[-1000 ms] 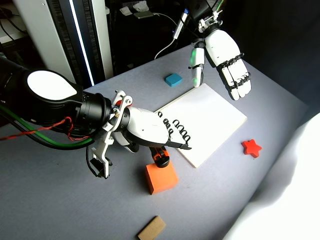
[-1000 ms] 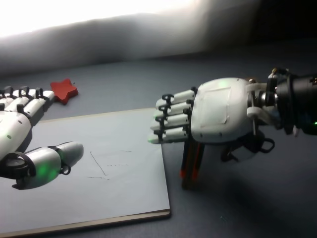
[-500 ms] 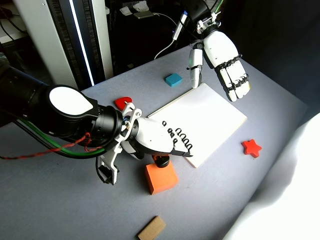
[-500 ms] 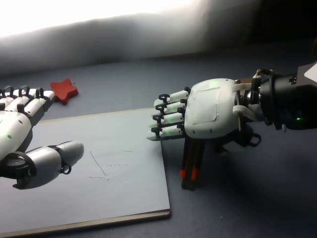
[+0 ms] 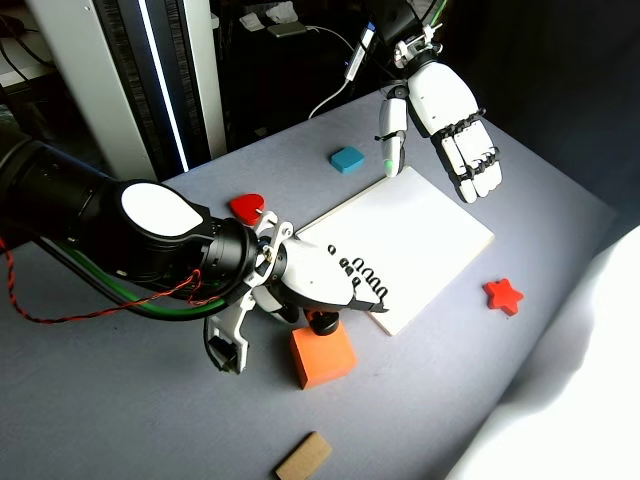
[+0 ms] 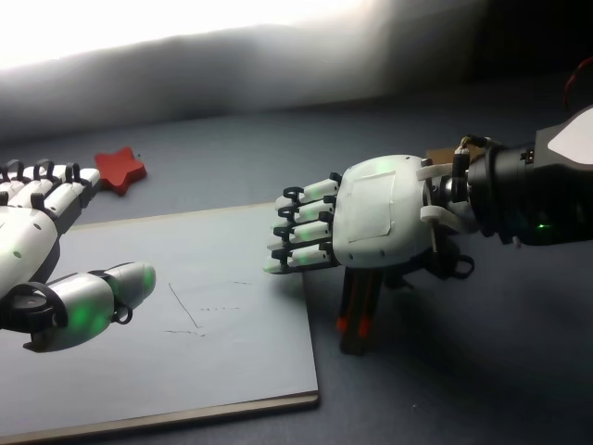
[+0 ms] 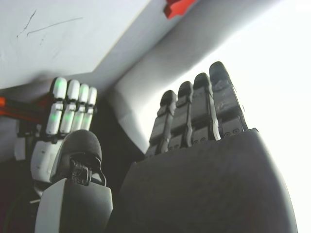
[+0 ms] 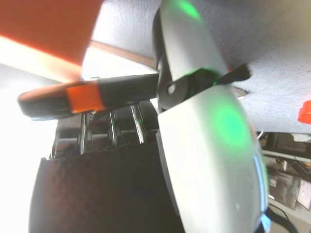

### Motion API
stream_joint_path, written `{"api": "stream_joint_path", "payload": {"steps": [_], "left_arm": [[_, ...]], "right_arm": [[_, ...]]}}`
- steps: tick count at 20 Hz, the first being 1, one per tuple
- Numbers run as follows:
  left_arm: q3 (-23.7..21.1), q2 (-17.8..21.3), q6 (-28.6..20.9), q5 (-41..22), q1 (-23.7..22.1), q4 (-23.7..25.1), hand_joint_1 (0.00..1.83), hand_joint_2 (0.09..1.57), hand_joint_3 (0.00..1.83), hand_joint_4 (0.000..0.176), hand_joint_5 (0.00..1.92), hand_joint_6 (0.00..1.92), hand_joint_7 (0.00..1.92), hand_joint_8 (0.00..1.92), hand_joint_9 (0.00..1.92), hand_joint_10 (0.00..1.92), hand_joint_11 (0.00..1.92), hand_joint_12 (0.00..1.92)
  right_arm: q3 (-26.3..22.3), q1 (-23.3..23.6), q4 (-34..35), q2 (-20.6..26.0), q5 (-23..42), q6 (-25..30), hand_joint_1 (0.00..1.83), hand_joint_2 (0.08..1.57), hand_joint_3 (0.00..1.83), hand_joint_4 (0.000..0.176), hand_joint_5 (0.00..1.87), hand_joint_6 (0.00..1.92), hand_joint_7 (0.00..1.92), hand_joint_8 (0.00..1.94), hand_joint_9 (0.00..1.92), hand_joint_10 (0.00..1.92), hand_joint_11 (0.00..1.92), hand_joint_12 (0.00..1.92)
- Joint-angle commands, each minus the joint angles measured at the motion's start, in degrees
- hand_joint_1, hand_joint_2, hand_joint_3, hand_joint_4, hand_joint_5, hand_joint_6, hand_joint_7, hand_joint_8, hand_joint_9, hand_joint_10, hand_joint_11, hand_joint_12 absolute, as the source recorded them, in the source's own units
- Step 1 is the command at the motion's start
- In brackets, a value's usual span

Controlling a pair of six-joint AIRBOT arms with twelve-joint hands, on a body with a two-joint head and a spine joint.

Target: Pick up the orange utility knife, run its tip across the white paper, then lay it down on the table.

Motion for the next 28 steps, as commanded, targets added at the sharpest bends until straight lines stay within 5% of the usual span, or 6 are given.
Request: {"api": "stream_joint_path", "payload": {"steps": [1,9,12,16,19,28], "left_arm": [[0.4,0.1,-0.3,-5.2,-0.2,3.2,0.0,1.26,0.0,0.0,0.02,0.0,0.01,0.0,0.0,0.0,0.0,0.19],[0.4,0.1,-0.6,-5.2,0.0,3.1,0.0,1.26,0.0,0.0,0.0,0.0,0.0,0.0,0.01,0.0,0.0,0.18],[0.4,0.1,-0.6,-5.2,0.0,3.1,0.0,1.26,0.0,0.0,0.03,0.01,0.02,0.01,0.02,0.01,0.0,0.19],[0.4,0.1,-0.6,-5.2,0.2,3.1,0.0,1.26,0.0,0.0,0.03,0.0,0.04,0.0,0.04,0.01,0.0,0.23],[0.4,0.0,-0.6,-5.4,0.3,3.1,0.0,1.26,0.0,0.0,0.0,0.0,0.03,0.0,0.03,0.0,0.0,0.18],[0.4,0.0,-0.6,-5.6,0.3,3.1,0.0,1.26,0.0,0.0,0.0,0.0,0.05,0.0,0.04,0.0,0.0,0.15]], "right_arm": [[0.1,0.2,1.2,0.2,-0.5,-0.1,1.19,1.1,0.0,0.0,0.0,0.0,0.0,0.0,0.0,0.0,0.0,0.0],[0.1,-1.1,1.0,-0.2,-1.9,-0.1,1.08,1.23,0.03,0.0,0.09,0.04,0.09,0.04,0.07,0.03,0.0,0.0],[0.1,-0.9,1.0,-0.4,-1.9,-0.1,1.07,1.27,0.21,0.0,0.4,1.61,0.42,1.86,0.28,1.87,0.26,1.9],[0.1,-0.3,1.0,-0.3,-1.9,-0.2,1.34,0.9,0.98,0.0,1.16,1.87,1.33,1.94,1.38,1.92,1.23,1.92],[0.1,0.4,1.0,0.0,-1.9,-0.3,1.64,0.76,1.3,0.171,1.65,1.92,1.91,1.94,1.92,1.92,1.91,1.92],[-3.2,4.1,5.3,3.2,-1.5,-1.0,1.54,1.0,0.86,0.176,1.67,1.92,1.91,1.94,1.92,1.92,1.92,1.92]]}}
